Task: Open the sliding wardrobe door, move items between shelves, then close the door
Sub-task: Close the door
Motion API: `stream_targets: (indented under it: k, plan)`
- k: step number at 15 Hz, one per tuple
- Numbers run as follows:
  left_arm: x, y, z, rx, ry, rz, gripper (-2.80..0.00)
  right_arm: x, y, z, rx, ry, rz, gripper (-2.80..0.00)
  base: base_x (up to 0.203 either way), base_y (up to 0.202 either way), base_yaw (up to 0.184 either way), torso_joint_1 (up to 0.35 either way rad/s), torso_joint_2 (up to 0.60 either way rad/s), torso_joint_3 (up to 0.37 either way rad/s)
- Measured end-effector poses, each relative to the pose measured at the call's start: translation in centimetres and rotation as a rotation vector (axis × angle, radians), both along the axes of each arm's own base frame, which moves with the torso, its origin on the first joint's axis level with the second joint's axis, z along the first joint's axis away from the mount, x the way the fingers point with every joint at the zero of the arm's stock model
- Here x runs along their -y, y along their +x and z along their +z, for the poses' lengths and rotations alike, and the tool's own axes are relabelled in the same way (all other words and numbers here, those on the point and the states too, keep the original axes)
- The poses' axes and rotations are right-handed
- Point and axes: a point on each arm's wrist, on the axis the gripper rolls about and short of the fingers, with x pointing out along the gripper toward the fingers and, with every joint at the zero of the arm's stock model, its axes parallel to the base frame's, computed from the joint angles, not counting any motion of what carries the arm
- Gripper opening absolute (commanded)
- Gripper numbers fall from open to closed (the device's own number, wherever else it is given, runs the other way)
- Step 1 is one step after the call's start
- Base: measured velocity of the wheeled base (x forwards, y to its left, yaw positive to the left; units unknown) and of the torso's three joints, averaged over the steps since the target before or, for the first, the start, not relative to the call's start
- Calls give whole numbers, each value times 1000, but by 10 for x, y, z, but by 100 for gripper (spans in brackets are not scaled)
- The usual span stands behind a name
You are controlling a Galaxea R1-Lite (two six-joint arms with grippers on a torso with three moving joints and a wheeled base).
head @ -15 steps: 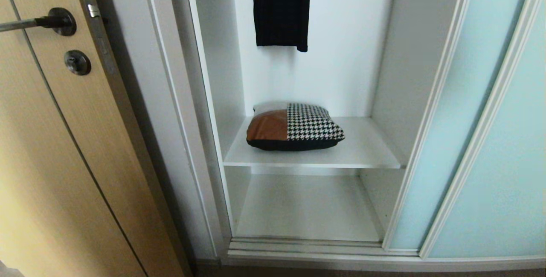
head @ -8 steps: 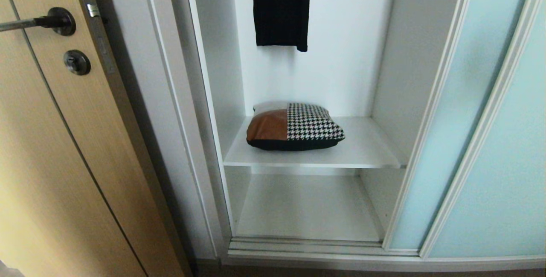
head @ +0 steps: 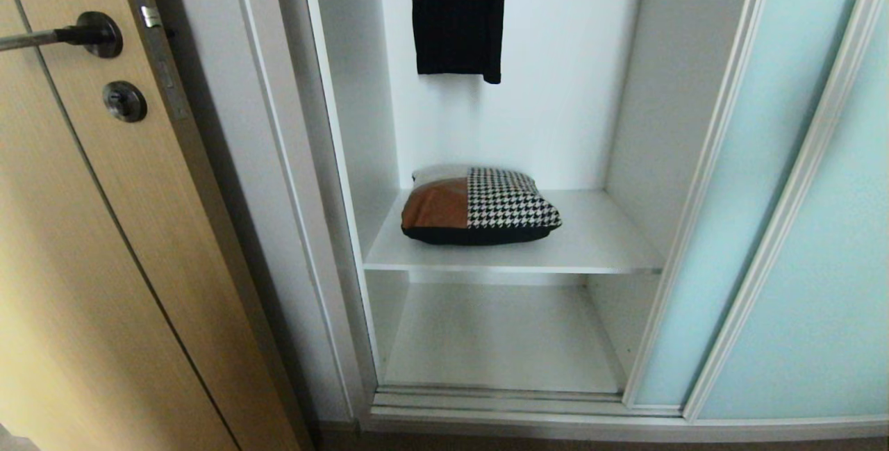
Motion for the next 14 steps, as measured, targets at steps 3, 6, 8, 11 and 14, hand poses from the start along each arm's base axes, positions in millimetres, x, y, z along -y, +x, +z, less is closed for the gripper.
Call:
stream_targets:
  k: [3, 6, 8, 11, 14]
  plan:
    - [0, 0, 0, 0, 0, 0, -280, -2, 18, -13, -24, 41, 70, -280, 0, 0, 0, 0, 0, 0]
    - [0, 0, 0, 0, 0, 0, -280, -1, 37, -17, -46, 39, 41, -280, 0, 0, 0, 0, 0, 0]
    - [0, 0, 0, 0, 0, 0, -280, 0, 48, -13, -43, 74, 11, -280, 0, 0, 0, 0, 0, 0]
    - [0, 0, 0, 0, 0, 0, -280, 6, 60, -11, -30, 91, 6, -280, 0, 0, 0, 0, 0, 0]
    - [0, 0, 0, 0, 0, 0, -280, 13, 73, -12, -23, 94, -21, -280, 0, 0, 0, 0, 0, 0]
